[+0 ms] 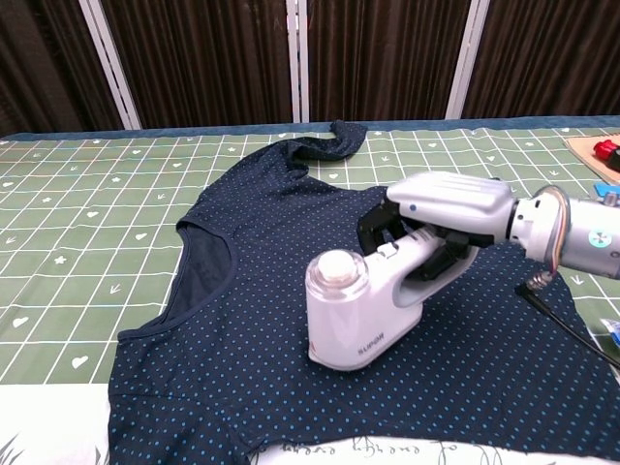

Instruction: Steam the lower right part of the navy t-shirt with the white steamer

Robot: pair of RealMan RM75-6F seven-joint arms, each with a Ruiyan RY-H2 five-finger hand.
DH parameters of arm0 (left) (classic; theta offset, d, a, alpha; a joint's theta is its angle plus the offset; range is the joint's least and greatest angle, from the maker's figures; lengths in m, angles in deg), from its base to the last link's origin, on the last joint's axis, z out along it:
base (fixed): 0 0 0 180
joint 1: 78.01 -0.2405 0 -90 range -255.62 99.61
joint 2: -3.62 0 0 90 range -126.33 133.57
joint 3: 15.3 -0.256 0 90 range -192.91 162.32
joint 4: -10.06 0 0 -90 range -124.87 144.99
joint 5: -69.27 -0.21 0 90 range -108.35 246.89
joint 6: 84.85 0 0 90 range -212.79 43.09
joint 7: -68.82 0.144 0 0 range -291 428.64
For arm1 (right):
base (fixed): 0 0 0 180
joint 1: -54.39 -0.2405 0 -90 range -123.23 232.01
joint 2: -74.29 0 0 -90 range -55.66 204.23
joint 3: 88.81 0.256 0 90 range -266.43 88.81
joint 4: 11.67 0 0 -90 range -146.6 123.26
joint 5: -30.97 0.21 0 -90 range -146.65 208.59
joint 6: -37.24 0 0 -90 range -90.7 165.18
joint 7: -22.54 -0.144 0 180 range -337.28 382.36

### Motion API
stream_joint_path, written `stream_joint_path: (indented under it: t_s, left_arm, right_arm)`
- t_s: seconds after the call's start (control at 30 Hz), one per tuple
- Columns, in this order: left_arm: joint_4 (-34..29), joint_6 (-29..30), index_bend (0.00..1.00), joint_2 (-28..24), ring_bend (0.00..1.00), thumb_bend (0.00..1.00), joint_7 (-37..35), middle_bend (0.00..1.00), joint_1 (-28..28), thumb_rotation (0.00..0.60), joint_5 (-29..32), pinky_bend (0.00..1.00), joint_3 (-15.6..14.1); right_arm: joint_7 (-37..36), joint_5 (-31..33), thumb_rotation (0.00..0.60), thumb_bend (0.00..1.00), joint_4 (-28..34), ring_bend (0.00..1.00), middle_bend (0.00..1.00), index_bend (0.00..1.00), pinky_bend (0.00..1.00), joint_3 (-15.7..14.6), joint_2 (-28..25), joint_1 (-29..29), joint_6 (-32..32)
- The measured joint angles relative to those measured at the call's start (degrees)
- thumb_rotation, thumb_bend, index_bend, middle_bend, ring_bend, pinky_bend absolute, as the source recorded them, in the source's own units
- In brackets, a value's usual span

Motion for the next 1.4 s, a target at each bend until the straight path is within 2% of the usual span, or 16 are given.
stream_joint_path:
  t_s: [0.37, 0.43, 0.5, 0.57, 0.77, 0.9, 1.07, 1.4]
  left_arm:
    - [0.06, -0.1, 0.0, 0.27, 0.0, 0.0, 0.22, 0.0, 0.07, 0.6, 0.23, 0.0, -0.03]
    - [0.07, -0.09, 0.0, 0.28, 0.0, 0.0, 0.28, 0.0, 0.07, 0.6, 0.23, 0.0, -0.04]
    - [0.09, -0.15, 0.0, 0.33, 0.0, 0.0, 0.41, 0.0, 0.1, 0.6, 0.23, 0.0, -0.08]
    - [0.04, -0.26, 0.0, 0.35, 0.0, 0.0, 0.39, 0.0, 0.13, 0.6, 0.24, 0.0, -0.12]
    - [-0.02, -0.29, 0.0, 0.43, 0.0, 0.0, 0.61, 0.0, 0.23, 0.6, 0.13, 0.0, -0.17]
    - [-0.2, -0.22, 0.0, 0.45, 0.0, 0.0, 0.7, 0.0, 0.21, 0.6, -0.01, 0.0, -0.27]
    - [-0.36, -0.11, 0.0, 0.41, 0.0, 0.0, 0.61, 0.0, 0.19, 0.6, -0.25, 0.0, -0.36]
    - [-0.61, 0.01, 0.0, 0.21, 0.0, 0.0, 0.12, 0.0, 0.12, 0.6, -0.32, 0.0, -0.36]
  right_arm:
    - [-3.42, -1.21, 0.6, 0.86, -10.34, 0.72, 0.68, 0.83, 0.95, -2.81, 2.99, 2.52, 4.28]
    - [-4.26, -1.21, 0.6, 0.81, -12.21, 0.72, 0.68, 0.82, 0.95, -3.15, 3.4, 3.2, 5.25]
    - [-5.11, -1.13, 0.6, 0.7, -14.2, 0.72, 0.68, 0.8, 0.94, -3.45, 3.73, 3.94, 6.14]
    - [-5.68, -1.03, 0.6, 0.63, -16.02, 0.72, 0.68, 0.8, 0.94, -3.71, 3.95, 4.59, 6.72]
    - [-6.86, -0.42, 0.6, 0.59, -23.24, 0.72, 0.68, 0.8, 0.94, -4.49, 4.51, 7.31, 8.42]
    - [-9.41, 0.28, 0.6, 0.47, -27.45, 0.72, 0.68, 0.8, 0.94, -4.98, 4.65, 9.18, 8.87]
    - [-12.12, 0.41, 0.6, 0.43, -30.09, 0.72, 0.69, 0.79, 0.94, -5.95, 5.01, 10.61, 9.72]
    - [-11.32, -1.48, 0.6, 0.42, -29.6, 0.73, 0.69, 0.79, 0.94, -7.32, 7.23, 9.93, 12.04]
